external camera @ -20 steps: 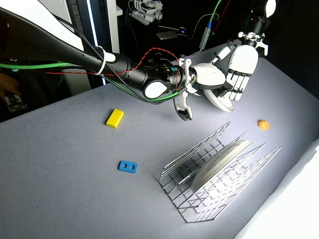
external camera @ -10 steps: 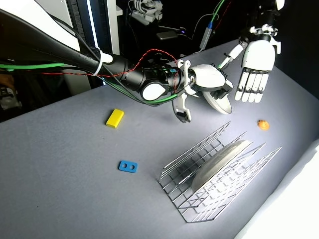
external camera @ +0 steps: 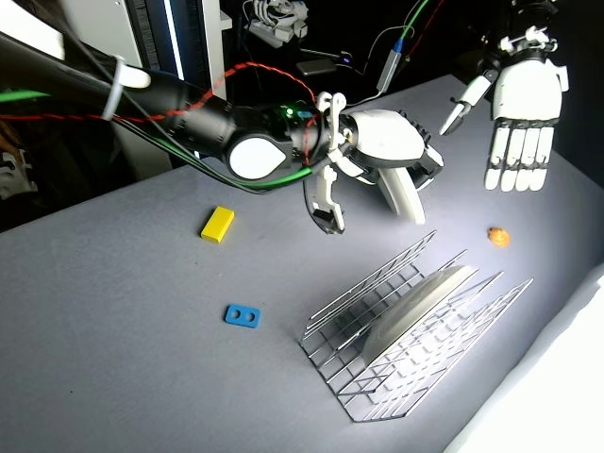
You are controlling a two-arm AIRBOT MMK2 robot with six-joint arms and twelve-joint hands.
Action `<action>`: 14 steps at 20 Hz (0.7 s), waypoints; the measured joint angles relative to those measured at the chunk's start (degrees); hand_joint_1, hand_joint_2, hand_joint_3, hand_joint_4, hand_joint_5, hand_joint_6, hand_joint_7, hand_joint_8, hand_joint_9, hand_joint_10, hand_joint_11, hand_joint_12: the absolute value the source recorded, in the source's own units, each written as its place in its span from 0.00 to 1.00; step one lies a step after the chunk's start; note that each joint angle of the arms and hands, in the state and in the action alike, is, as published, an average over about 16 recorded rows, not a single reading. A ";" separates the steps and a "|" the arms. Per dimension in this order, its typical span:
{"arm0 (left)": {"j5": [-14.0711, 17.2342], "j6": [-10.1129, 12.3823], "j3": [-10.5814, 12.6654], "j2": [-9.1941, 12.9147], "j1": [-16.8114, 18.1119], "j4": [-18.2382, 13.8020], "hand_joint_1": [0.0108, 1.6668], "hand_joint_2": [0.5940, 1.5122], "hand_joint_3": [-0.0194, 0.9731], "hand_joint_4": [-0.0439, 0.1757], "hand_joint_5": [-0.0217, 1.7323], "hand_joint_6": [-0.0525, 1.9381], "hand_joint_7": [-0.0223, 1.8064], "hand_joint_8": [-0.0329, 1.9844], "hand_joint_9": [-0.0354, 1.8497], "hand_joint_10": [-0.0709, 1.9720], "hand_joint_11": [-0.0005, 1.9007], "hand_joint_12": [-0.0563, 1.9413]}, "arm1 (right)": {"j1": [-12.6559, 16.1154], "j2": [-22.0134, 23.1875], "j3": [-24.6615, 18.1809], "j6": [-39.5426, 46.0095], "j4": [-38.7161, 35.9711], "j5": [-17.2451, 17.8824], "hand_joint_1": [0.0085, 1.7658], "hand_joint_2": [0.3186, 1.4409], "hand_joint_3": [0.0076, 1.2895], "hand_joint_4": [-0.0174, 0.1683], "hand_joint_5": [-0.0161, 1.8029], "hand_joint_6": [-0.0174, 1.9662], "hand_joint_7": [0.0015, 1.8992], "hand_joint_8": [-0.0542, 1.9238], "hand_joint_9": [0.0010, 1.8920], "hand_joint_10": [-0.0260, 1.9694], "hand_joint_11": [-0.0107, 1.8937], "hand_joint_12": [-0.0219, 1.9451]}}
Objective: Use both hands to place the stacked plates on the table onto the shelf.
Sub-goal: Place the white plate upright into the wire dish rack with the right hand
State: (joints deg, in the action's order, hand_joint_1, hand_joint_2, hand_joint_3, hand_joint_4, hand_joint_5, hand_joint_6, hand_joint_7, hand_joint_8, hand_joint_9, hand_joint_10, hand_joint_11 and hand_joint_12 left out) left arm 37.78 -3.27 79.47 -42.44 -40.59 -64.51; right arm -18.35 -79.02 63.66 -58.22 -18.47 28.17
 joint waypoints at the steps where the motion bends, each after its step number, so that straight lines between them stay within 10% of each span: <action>1: 0.09 0.01 0.13 0.08 0.82 -0.81 0.00 0.54 0.04 0.22 0.13 0.04 0.10 0.02 0.08 0.04 0.04 0.06 | 0.78 1.66 -1.23 0.94 -0.05 -0.48 0.65 0.68 0.00 0.21 0.46 0.57 0.48 0.56 0.42 0.49 0.26 0.88; 14: 1.49 0.08 0.45 0.95 5.38 -8.02 0.00 0.53 0.04 0.22 0.13 0.04 0.10 0.02 0.08 0.04 0.03 0.06 | 13.21 17.05 -7.66 25.85 -0.44 -11.95 0.66 0.67 0.00 0.20 0.47 0.59 0.49 0.57 0.42 0.49 0.27 0.88</action>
State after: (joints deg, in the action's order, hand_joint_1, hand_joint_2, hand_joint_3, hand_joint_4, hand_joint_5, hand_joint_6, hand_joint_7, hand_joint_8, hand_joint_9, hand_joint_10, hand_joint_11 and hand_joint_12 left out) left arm 39.27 -3.19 79.92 -41.49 -35.22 -72.53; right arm -5.14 -61.97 56.00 -32.37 -18.90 16.22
